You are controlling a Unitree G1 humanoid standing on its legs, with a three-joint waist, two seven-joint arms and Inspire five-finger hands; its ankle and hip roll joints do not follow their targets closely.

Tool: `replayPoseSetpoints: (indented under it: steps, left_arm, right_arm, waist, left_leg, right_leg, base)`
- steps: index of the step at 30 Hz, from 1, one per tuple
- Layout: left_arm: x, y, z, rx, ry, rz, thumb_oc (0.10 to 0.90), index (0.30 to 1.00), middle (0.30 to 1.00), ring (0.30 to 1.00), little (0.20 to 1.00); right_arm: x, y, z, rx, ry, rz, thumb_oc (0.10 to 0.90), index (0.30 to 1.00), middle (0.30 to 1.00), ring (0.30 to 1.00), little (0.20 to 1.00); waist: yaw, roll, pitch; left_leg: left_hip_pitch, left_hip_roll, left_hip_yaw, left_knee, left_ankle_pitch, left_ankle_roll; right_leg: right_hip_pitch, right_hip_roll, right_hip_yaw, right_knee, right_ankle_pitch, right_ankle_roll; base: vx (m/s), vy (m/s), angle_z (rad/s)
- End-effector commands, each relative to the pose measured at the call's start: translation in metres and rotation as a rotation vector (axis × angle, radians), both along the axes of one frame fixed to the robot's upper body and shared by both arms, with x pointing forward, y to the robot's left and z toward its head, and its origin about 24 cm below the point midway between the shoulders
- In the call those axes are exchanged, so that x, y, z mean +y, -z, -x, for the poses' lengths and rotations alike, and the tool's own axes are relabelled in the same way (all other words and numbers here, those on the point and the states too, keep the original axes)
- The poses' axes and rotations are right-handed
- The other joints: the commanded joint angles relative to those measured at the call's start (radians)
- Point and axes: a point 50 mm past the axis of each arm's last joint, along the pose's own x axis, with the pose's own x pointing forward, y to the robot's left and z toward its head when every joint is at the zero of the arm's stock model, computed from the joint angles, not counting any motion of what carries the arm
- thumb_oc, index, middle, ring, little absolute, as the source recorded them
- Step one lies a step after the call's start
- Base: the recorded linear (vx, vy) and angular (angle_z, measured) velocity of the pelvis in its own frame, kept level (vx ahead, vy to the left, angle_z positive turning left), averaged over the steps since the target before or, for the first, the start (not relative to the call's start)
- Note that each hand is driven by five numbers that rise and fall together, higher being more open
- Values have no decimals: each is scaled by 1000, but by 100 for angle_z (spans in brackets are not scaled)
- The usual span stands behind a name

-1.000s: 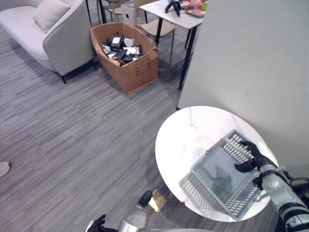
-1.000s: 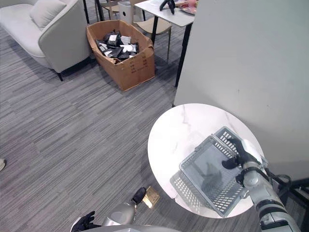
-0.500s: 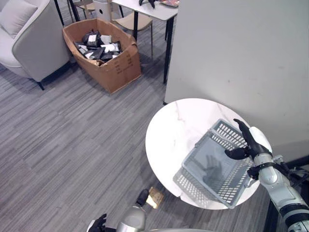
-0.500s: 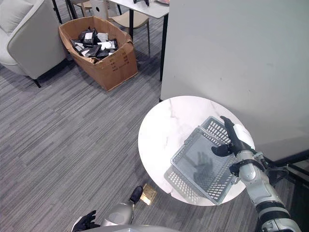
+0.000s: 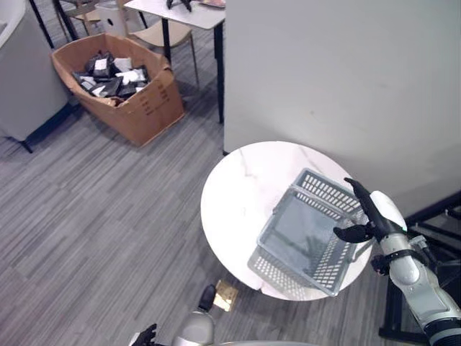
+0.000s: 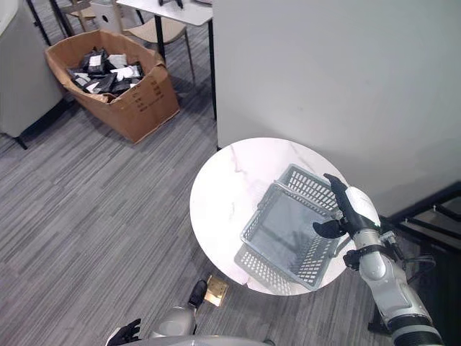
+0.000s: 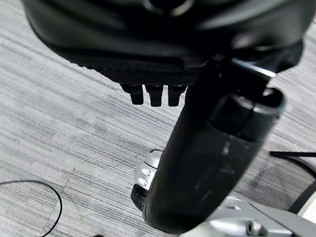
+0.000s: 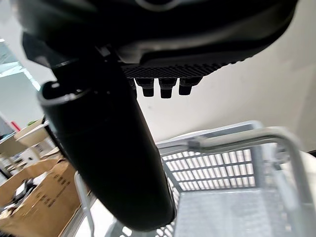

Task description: Get the vegetables into the basket

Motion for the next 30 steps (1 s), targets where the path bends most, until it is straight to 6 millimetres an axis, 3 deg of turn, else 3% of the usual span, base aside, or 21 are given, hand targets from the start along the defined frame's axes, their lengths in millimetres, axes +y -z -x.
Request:
replayPoseSetpoints:
  steps: [1,17,21,26,29,30]
  left_arm:
    - [-6,-3,-31,-92,13,17,900,1000,1000,1000,1000]
    - [-10,-4,-37,-92,52,19,900,1000,1000,1000,1000]
    - [-12,-2,-32,-77,47,22,900,1000,1000,1000,1000]
    - [-12,0,-29,-56,40,13,900,1000,1000,1000,1000]
    - [-16,1,-26,-40,60,19,900,1000,1000,1000,1000]
    - [-16,1,-26,-40,60,19,900,1000,1000,1000,1000]
  right_arm:
    - [-3,-57,-16,-214,-76,115,900,1000,1000,1000,1000]
    - [-3,-28,4,-134,-13,10,900,1000,1000,1000,1000]
    - [-2,-13,11,-88,16,-59,900,1000,1000,1000,1000]
    - [-1,32,34,61,114,-195,900,1000,1000,1000,1000]
    - [5,95,68,288,265,-367,900,1000,1000,1000,1000]
    - [5,95,67,288,265,-367,900,1000,1000,1000,1000]
  waist:
    - [6,-7,-54]
    - [-85,-5,-49]
    - [-105,-4,-46]
    - [-131,-4,-47]
    - [-143,1,-52]
    - [-143,1,-51]
  left_leg:
    - [46,34,58,0,-53,-6]
    - [96,55,143,0,-75,-1]
    - [105,57,158,0,-78,1]
    - [121,61,182,0,-83,5]
    - [135,65,194,0,-85,7]
    - [135,65,195,0,-85,7]
  right_leg:
    - [-59,-36,99,0,127,39]
    - [-87,-26,194,5,131,30]
    - [-89,-23,211,7,129,27]
    - [-92,-19,235,9,129,25]
    - [-90,-15,250,11,127,21]
    - [-90,-15,250,11,127,21]
  base:
    - [10,-15,-10]
    - [1,-8,-20]
    - [-1,-7,-14]
    - [3,-20,-20]
    - [-8,-16,-17]
    - [-20,-3,-14]
